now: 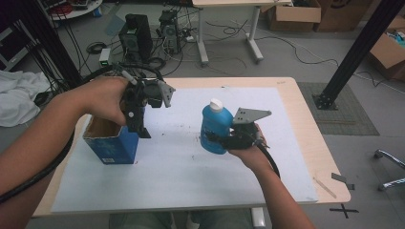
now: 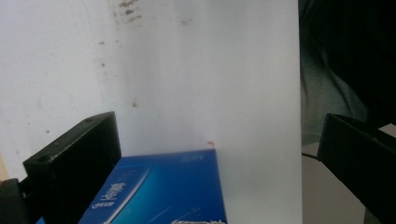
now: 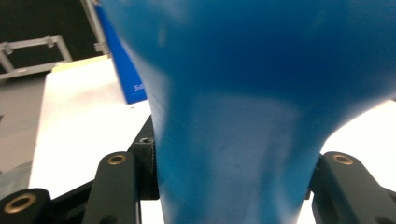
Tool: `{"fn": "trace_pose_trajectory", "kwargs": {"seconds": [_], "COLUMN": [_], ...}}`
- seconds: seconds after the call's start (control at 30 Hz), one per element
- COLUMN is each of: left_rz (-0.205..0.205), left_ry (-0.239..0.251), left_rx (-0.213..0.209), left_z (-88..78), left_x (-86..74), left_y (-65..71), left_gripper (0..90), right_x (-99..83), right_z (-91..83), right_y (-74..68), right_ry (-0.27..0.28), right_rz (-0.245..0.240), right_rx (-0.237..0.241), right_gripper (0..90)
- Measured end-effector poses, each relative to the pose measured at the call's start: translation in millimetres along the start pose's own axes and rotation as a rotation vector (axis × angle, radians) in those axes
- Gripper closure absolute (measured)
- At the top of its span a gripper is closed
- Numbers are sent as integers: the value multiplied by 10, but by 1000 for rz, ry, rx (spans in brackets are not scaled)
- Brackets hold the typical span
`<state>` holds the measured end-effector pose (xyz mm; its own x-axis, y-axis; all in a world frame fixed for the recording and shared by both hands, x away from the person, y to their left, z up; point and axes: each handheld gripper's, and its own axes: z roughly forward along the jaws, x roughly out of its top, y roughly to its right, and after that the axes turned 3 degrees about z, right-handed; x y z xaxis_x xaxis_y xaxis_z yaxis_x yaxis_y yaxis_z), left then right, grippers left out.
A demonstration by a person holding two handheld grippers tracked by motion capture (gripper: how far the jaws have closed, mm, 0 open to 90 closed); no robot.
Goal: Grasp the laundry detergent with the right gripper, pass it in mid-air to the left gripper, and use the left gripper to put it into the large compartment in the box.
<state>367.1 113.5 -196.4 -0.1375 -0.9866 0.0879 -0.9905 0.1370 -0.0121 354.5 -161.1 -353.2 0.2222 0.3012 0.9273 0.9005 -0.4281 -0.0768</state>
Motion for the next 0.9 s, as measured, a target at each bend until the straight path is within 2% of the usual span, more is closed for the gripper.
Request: {"fn": "trace_pose_trajectory", "kwargs": {"seconds": [0.2, 0.5, 0.7, 0.9], "left_rz": [14, 29, 47, 58], "left_ry": [-8, -8, -10, -4], "left_rx": [-5, -18, -27, -31], "left_z": [-5, 6, 36, 53], "left_x": [84, 183, 268, 327], "left_y": [27, 58, 96, 115], "left_gripper": [1, 1, 1, 1], "right_x": [-20, -31, -26, -5], "right_z": [111, 315, 455, 551], "right_y": [-96, -262, -330, -379], "right_ry": [-24, -56, -47, -41], "right_rz": [-30, -104, -137, -156], "right_rx": [81, 234, 297, 329], "right_gripper": [451, 450, 451, 451]}}
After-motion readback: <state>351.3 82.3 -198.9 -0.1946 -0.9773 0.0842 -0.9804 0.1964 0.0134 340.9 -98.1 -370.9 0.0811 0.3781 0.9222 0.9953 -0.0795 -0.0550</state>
